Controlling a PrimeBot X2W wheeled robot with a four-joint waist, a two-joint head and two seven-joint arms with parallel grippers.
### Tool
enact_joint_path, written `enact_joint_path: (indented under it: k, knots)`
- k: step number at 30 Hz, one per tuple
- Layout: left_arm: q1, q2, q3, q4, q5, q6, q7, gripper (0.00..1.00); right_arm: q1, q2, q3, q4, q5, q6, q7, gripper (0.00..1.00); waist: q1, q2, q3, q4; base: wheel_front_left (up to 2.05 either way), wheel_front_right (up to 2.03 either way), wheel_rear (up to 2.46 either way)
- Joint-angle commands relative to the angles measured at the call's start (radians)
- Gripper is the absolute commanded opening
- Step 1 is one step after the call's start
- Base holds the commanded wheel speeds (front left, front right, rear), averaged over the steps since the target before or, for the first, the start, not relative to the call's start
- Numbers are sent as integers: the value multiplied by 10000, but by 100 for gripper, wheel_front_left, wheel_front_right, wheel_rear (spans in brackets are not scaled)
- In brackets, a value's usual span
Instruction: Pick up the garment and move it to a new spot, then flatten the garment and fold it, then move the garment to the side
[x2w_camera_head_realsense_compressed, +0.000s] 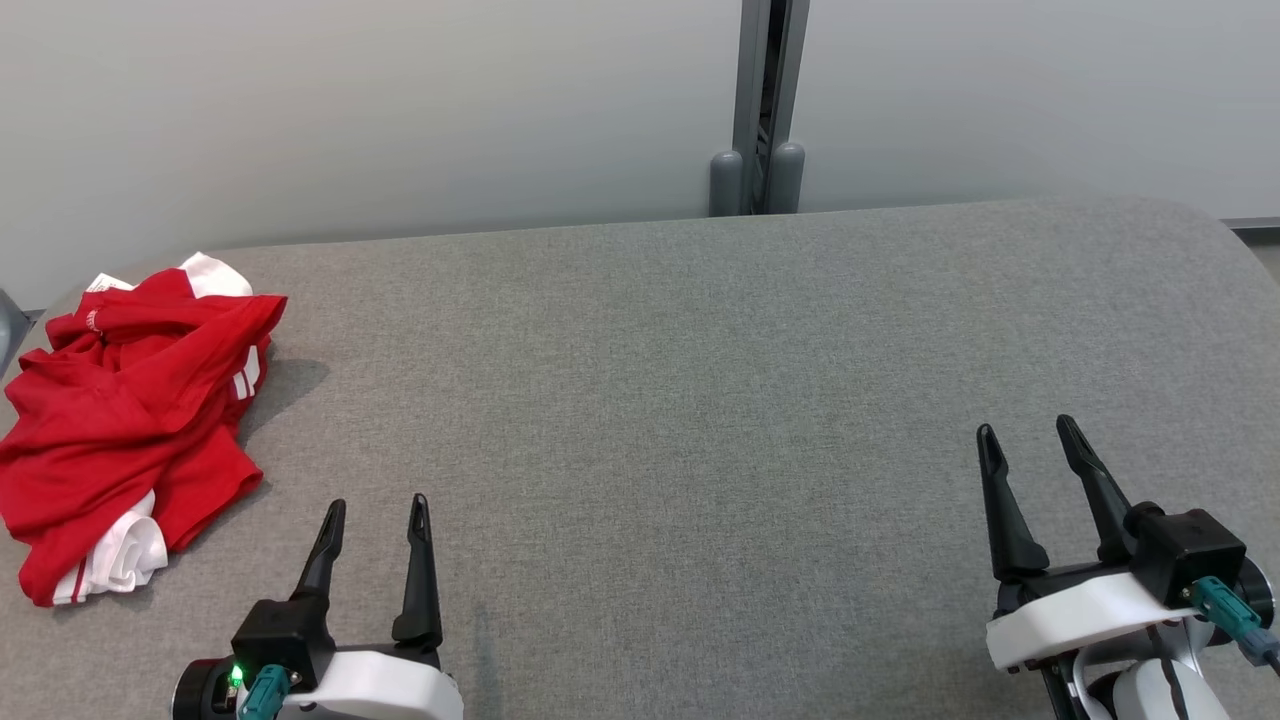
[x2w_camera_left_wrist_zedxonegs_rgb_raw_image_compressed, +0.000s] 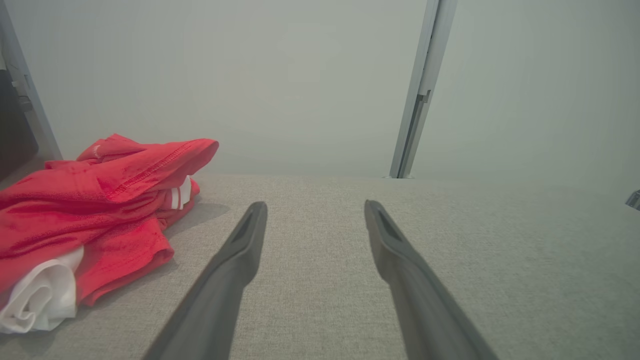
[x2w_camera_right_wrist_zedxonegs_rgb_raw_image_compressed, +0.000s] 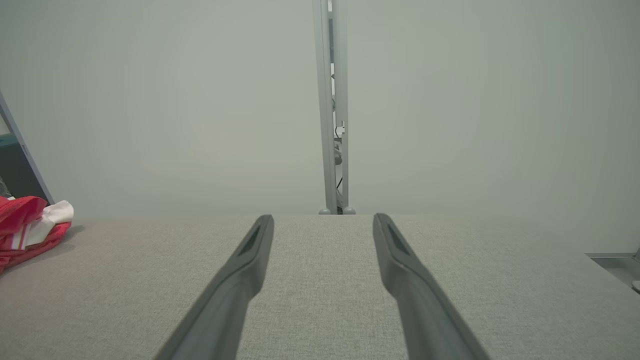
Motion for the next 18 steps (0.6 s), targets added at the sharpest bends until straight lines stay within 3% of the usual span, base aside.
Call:
enact_joint_path:
  k: [1,12,18]
  knots:
    - [34,38,39,-32,14,-27,-61,100,-10,-82,-26,-19,60,-3,-64,100,0,0,8,-4,0,0,0]
    - [-63,39,54,-10,55,-50,-60,100,-74,-84,-125,-13,181,-3,-64,100,0,0,55,-2,0,0,0]
    - [-142,42,-19,30,53,-25,-60,100,41,-73,21,-170,80,-3,-64,100,0,0,82,445,0,0,0]
